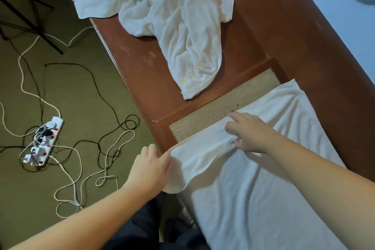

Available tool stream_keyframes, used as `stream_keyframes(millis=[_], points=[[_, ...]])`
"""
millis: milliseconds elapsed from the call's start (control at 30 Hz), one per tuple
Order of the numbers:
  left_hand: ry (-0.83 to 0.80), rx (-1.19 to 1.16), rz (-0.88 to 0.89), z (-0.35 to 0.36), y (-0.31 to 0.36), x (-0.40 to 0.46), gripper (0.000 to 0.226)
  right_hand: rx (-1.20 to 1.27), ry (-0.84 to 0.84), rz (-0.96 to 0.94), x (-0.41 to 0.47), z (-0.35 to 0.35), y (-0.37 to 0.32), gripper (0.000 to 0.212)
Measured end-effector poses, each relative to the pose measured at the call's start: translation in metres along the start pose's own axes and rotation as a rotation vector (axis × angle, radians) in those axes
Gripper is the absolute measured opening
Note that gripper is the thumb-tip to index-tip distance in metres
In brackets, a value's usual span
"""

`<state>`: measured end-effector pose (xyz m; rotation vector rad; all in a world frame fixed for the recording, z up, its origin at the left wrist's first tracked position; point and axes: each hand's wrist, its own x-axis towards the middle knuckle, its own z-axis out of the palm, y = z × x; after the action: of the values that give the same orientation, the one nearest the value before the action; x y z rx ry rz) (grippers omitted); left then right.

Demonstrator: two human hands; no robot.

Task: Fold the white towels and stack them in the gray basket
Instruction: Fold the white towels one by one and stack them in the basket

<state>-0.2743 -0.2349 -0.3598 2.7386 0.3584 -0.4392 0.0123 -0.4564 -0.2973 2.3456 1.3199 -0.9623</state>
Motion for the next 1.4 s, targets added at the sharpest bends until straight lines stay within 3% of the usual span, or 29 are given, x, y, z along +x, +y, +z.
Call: stream_keyframes(millis=[67, 133, 233, 400, 533, 633, 867, 1033, 1233, 1400], points=[[-0.159, -0.25, -0.264, 0.003, -0.008, -0.005, 0.033, -0.004, 0.076, -0.034, 0.0, 0.005, 0.005, 0.025], [-0.218, -0.598, -0.47, 0.0, -0.01, -0.006, 0.042, 0.002, 0.145, -0.071, 0.001, 0.01, 0.01, 0.017], [-0.222, -0.776, -0.501, -0.005, -0.01, 0.0, 0.035, -0.04, 0.083, -0.069, 0.002, 0.009, 0.016, 0.012], [-0.166, -0.613, -0.421, -0.005, -0.036, 0.01, 0.032, -0.029, 0.029, 0.07, 0.01, -0.011, 0.027, 0.012], [-0.132, -0.228, -0.059, 0.002, -0.04, 0.005, 0.042, -0.167, -0.097, 0.042, 0.008, -0.03, 0.048, 0.026], [-0.135, -0.195, 0.146, 0.009, -0.03, -0.002, 0.046, -0.276, -0.198, 0.055, 0.005, -0.039, 0.066, 0.02], [-0.132, -0.408, -0.091, 0.01, -0.018, 0.003, 0.045, -0.417, -0.219, 0.216, 0.001, -0.057, 0.115, 0.047], [-0.042, -0.465, -0.167, 0.007, -0.025, 0.002, 0.018, -0.488, -0.137, 0.367, 0.005, -0.067, 0.136, 0.035], [-0.006, -0.448, -0.261, -0.001, -0.032, 0.0, 0.016, -0.437, 0.148, 0.52, 0.006, -0.067, 0.152, 0.024], [-0.061, -0.428, -0.381, 0.004, -0.03, 0.001, 0.016, -0.294, 0.236, 0.633, 0.011, -0.062, 0.156, 0.029]])
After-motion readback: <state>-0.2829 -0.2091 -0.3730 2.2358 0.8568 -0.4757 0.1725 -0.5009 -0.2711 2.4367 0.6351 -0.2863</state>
